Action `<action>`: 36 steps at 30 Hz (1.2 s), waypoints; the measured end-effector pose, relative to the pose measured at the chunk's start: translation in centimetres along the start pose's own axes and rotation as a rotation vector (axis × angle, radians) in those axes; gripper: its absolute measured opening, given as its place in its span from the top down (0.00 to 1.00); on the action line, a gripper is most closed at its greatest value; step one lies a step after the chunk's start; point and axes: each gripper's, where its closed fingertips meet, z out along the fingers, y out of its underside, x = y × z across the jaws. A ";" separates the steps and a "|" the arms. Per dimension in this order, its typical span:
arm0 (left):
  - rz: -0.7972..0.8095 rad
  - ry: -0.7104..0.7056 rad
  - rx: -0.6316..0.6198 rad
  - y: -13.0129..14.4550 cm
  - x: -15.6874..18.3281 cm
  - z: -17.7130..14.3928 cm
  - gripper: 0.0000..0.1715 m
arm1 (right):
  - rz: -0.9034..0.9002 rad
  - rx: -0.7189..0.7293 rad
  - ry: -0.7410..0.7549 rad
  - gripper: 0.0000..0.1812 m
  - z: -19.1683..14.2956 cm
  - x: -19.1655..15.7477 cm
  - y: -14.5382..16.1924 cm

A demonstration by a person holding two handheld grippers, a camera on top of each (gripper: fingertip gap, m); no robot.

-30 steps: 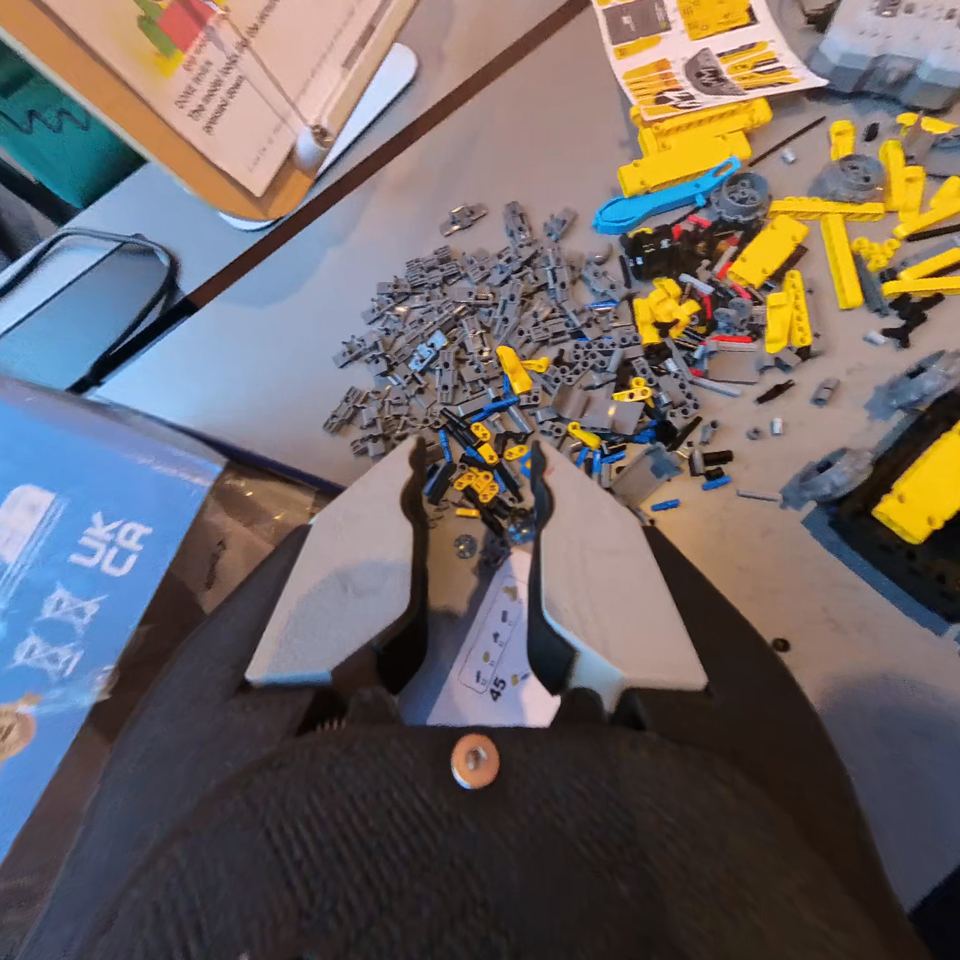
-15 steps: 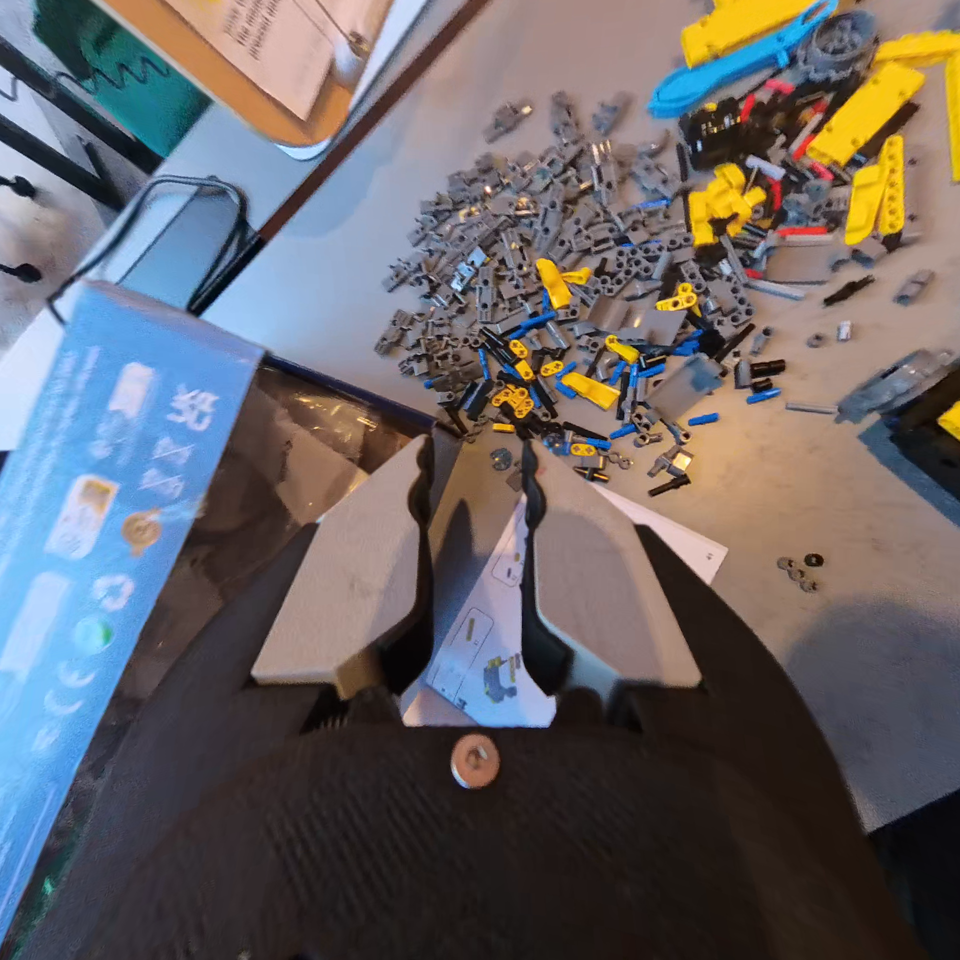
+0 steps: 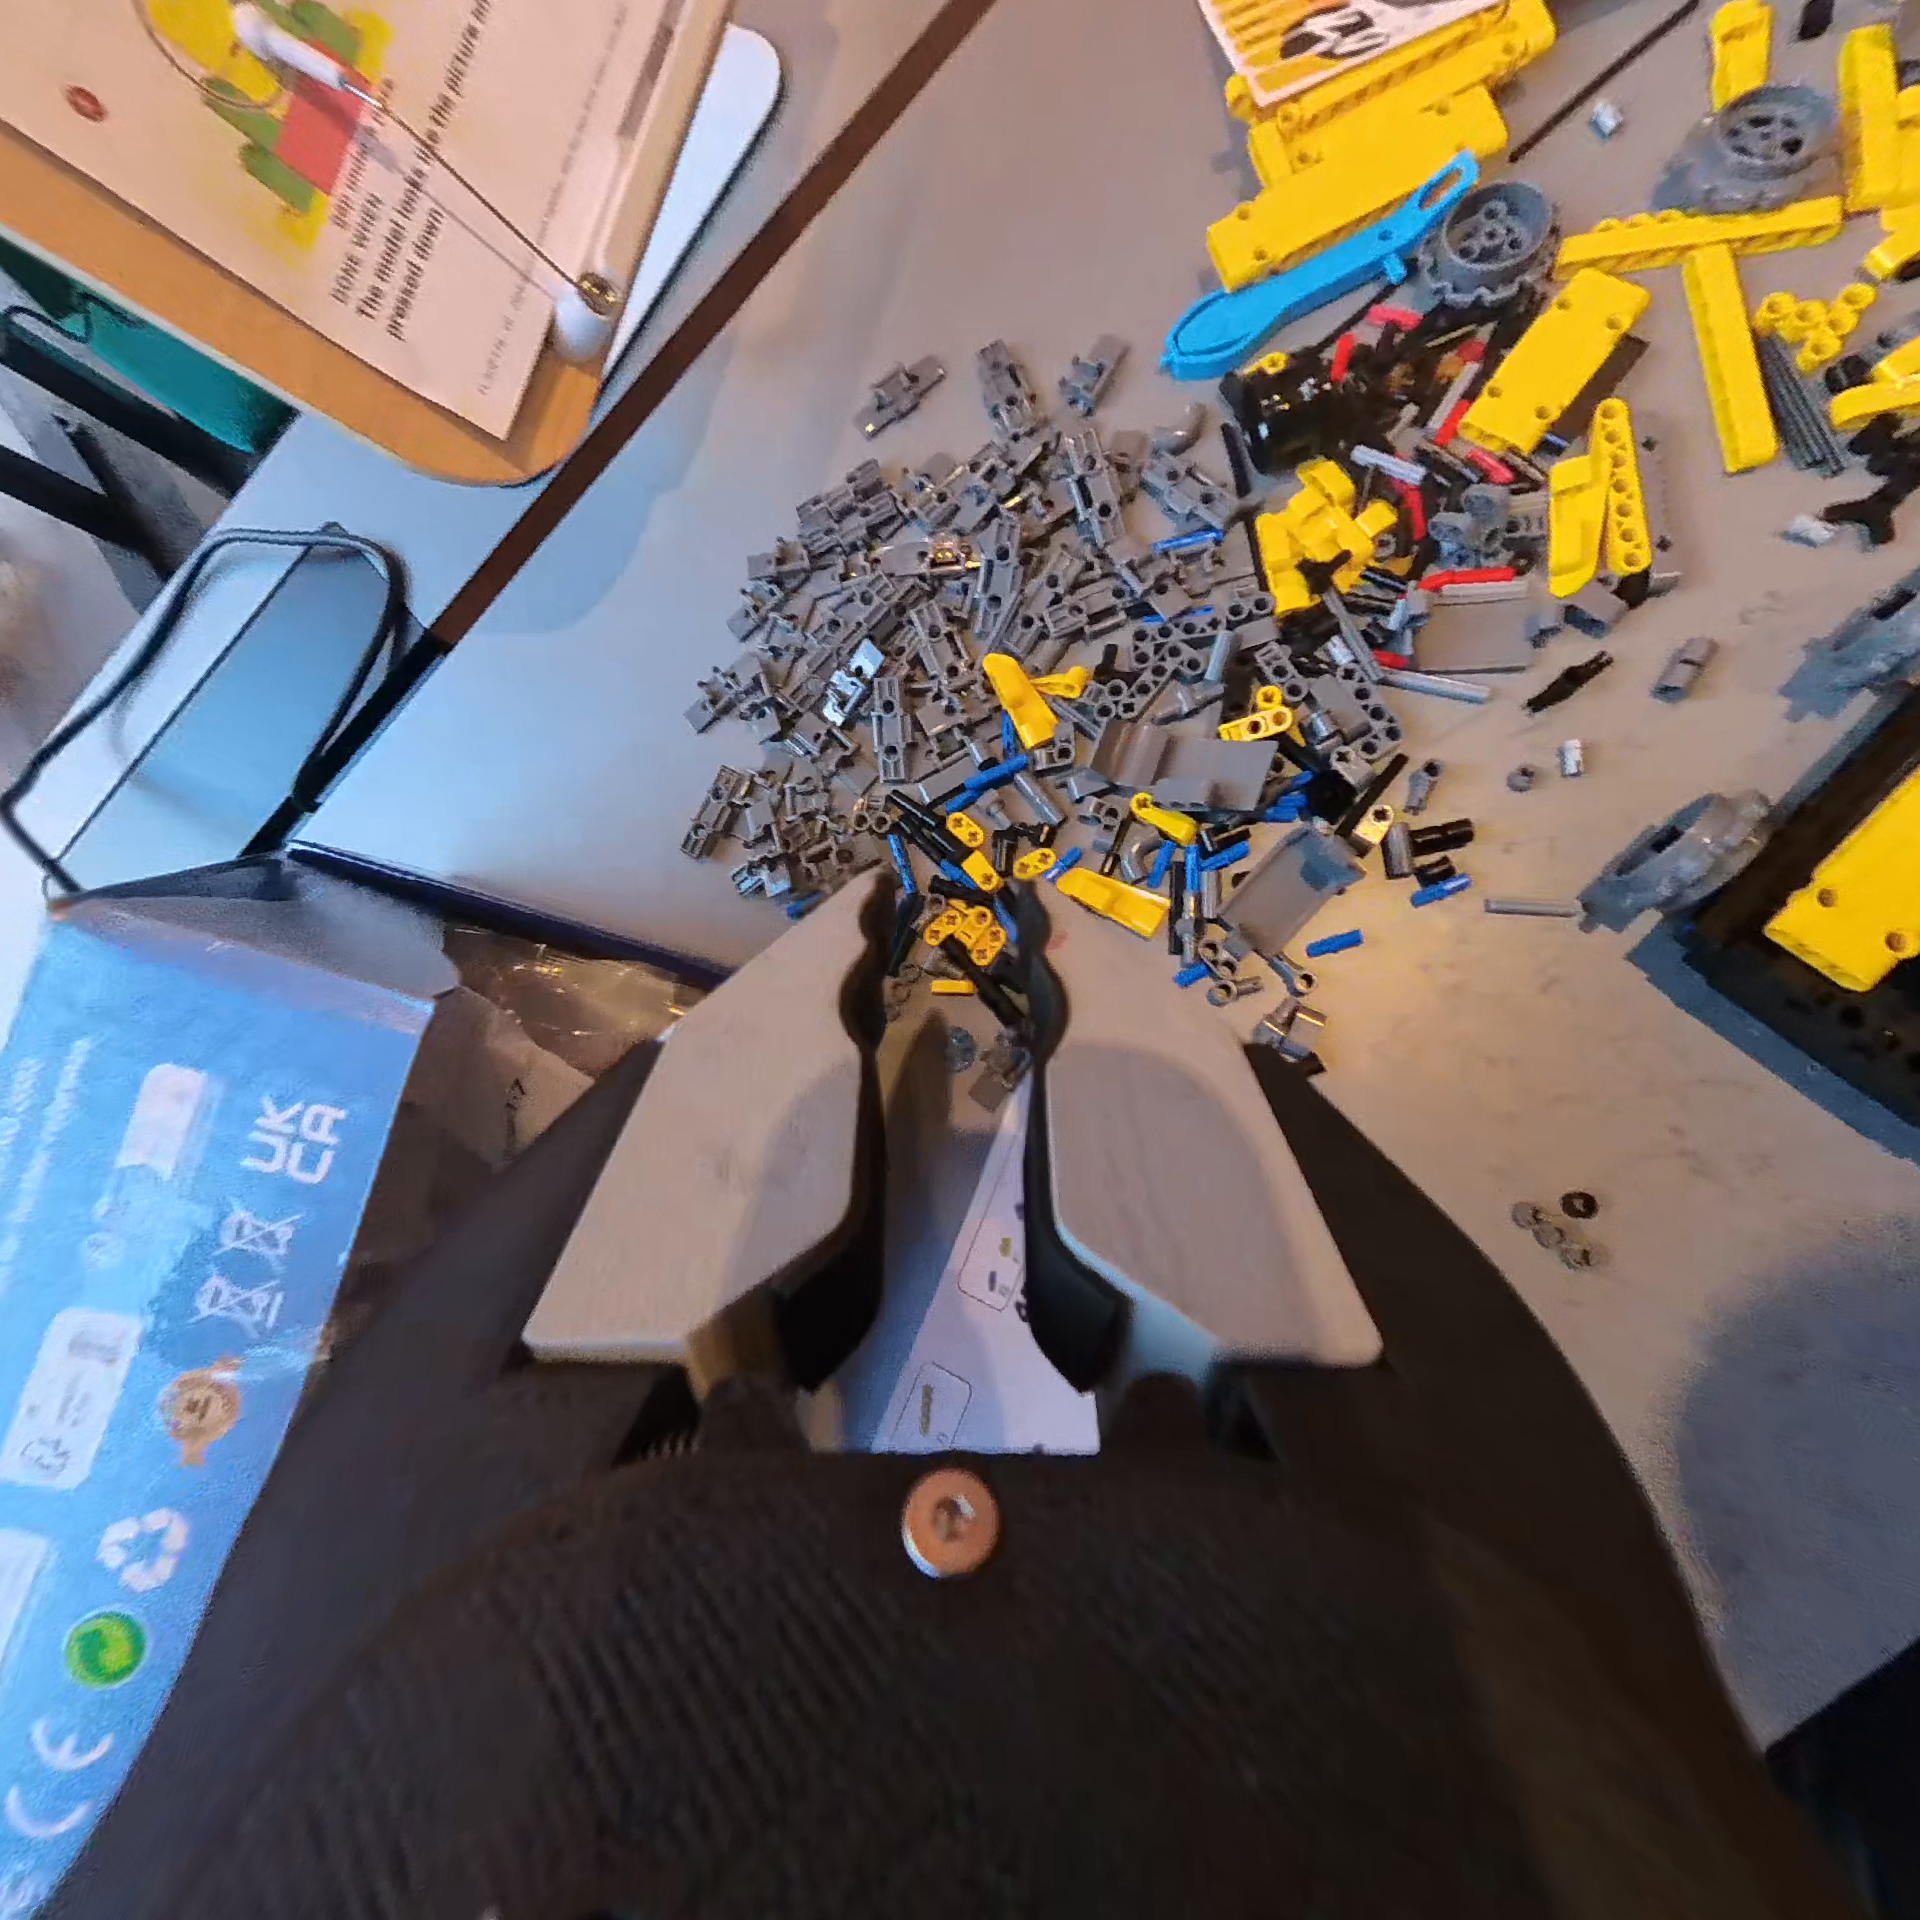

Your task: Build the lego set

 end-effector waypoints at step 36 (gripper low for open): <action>0.506 0.550 -0.104 -13.7 21.6 18.1 1.00 | -0.002 0.016 -0.010 0.92 -0.2 -0.3 -0.2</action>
